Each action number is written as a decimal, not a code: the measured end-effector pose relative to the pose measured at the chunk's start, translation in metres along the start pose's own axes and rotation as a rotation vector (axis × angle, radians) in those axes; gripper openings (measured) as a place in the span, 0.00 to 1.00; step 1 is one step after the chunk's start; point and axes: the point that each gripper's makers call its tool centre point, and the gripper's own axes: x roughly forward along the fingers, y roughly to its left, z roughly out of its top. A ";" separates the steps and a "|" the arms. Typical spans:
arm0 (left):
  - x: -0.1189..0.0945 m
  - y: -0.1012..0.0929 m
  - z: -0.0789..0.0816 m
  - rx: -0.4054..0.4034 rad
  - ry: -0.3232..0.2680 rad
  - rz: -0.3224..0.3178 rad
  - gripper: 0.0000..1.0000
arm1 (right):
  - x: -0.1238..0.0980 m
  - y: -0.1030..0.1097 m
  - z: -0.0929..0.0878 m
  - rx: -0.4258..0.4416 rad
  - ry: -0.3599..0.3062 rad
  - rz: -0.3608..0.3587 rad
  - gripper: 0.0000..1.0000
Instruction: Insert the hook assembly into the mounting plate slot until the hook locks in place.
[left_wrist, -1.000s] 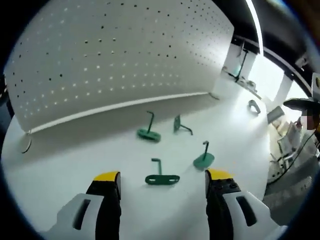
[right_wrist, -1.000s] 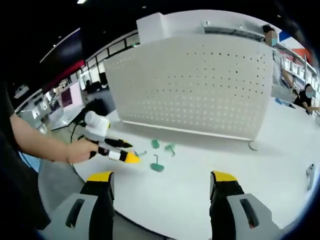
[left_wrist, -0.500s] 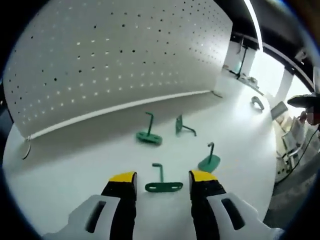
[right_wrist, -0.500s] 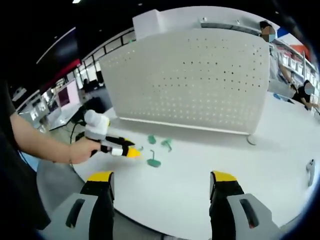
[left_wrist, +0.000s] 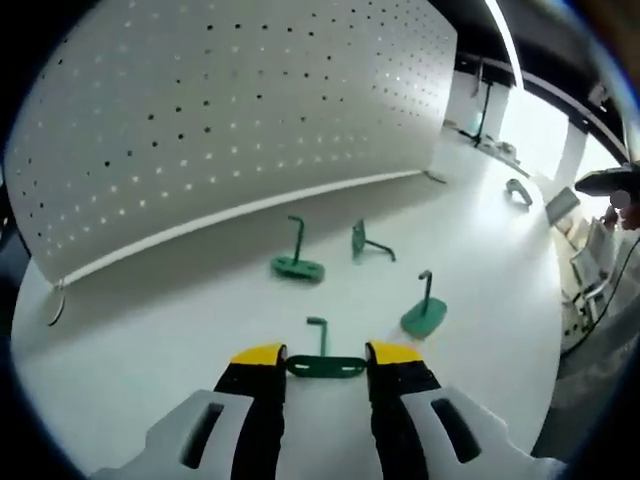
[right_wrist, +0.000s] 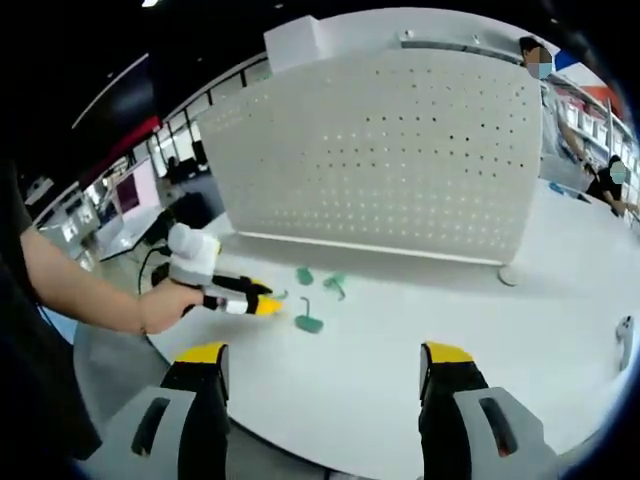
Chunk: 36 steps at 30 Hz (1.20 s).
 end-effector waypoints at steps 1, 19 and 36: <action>0.000 0.000 0.000 0.000 -0.001 -0.001 0.33 | 0.000 0.000 0.000 0.001 0.002 0.000 0.78; -0.017 0.012 0.000 0.002 -0.025 0.001 0.31 | 0.008 0.005 0.000 -0.009 0.002 0.012 0.78; -0.036 0.011 0.009 0.033 -0.049 -0.041 0.30 | 0.010 0.016 0.002 -0.023 0.001 0.032 0.79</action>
